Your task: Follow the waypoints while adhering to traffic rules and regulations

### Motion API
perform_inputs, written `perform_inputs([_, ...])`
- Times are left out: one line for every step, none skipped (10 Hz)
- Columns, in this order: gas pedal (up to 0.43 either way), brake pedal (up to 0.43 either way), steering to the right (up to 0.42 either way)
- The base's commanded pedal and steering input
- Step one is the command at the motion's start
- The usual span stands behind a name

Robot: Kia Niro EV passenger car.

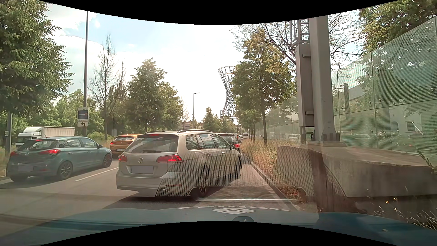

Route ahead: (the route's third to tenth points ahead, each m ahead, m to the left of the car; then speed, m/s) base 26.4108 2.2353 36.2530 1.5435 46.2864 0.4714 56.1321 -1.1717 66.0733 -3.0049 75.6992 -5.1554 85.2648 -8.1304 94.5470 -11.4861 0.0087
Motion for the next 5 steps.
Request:
perform_inputs([0.000, 0.287, -0.013])
perform_inputs([0.000, 0.280, -0.013])
perform_inputs([0.000, 0.287, -0.013])
perform_inputs([0.000, 0.280, -0.013])
perform_inputs([0.000, 0.280, -0.013])
